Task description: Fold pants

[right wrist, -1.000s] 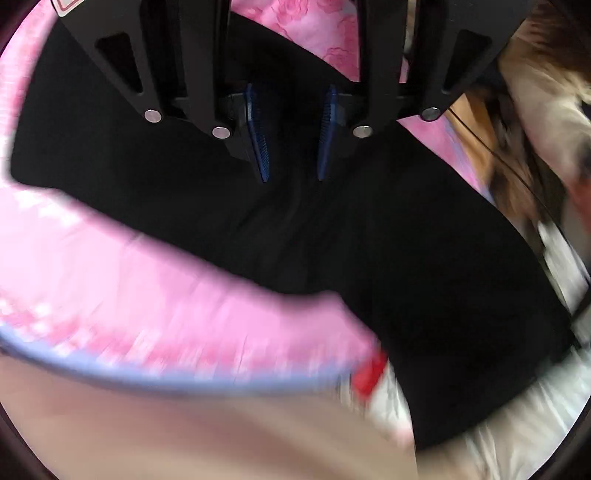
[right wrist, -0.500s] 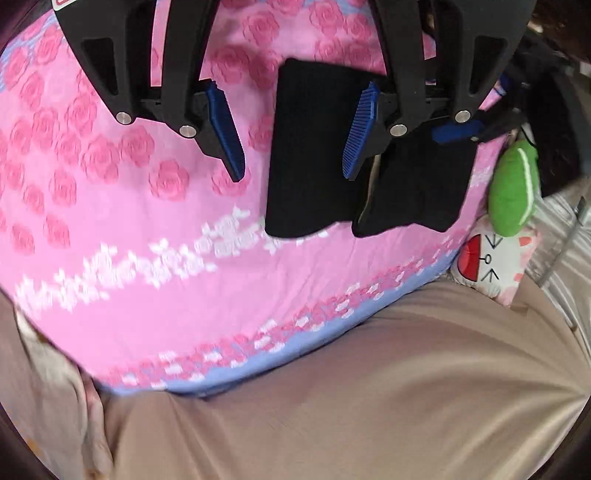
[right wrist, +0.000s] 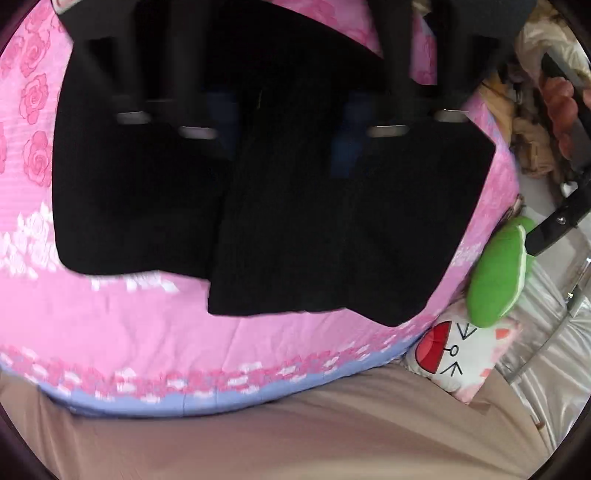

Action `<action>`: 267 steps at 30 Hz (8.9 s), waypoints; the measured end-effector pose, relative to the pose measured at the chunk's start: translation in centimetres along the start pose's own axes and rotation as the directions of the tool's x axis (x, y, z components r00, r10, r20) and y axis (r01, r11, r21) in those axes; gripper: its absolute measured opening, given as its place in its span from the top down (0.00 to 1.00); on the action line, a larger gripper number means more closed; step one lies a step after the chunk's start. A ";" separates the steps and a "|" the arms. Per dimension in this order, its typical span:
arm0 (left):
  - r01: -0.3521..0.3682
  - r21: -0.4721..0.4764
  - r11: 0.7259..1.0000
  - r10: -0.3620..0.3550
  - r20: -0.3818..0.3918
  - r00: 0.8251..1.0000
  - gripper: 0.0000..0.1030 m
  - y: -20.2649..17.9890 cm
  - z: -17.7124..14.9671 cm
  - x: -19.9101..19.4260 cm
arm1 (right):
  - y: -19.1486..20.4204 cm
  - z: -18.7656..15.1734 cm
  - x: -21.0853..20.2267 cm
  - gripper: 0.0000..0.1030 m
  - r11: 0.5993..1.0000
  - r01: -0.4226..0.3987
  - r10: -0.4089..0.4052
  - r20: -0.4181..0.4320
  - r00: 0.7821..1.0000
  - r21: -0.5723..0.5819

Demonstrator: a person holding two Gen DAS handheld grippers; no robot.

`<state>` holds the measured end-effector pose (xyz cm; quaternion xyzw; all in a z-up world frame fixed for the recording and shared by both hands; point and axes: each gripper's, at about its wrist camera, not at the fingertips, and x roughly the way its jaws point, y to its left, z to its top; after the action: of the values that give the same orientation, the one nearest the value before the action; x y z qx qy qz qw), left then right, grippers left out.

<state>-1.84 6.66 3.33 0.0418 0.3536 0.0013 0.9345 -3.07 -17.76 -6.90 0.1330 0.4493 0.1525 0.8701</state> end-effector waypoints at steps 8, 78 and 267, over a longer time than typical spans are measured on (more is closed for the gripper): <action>0.037 -0.002 0.999 -0.037 0.013 0.999 0.05 -0.6 -0.2 0.6 | 0.9 0.8 -13.9 0.84 0.994 0.104 -0.091 0.273 0.958 -0.036; 0.392 -0.139 0.909 -0.416 -0.255 0.873 0.63 -2.9 -5.7 5.8 | -6.4 -5.5 -11.8 0.82 0.966 0.033 -0.081 0.178 0.981 0.257; 0.026 0.114 0.993 -0.014 -0.105 0.994 0.29 -12.4 16.3 27.8 | -15.1 24.9 8.8 1.00 0.963 0.222 -0.243 0.136 0.961 0.153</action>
<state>29.47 -6.10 -3.87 0.0921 0.4018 -0.0265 0.9107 24.46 -30.60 -5.01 0.1496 0.4028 0.0076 0.9030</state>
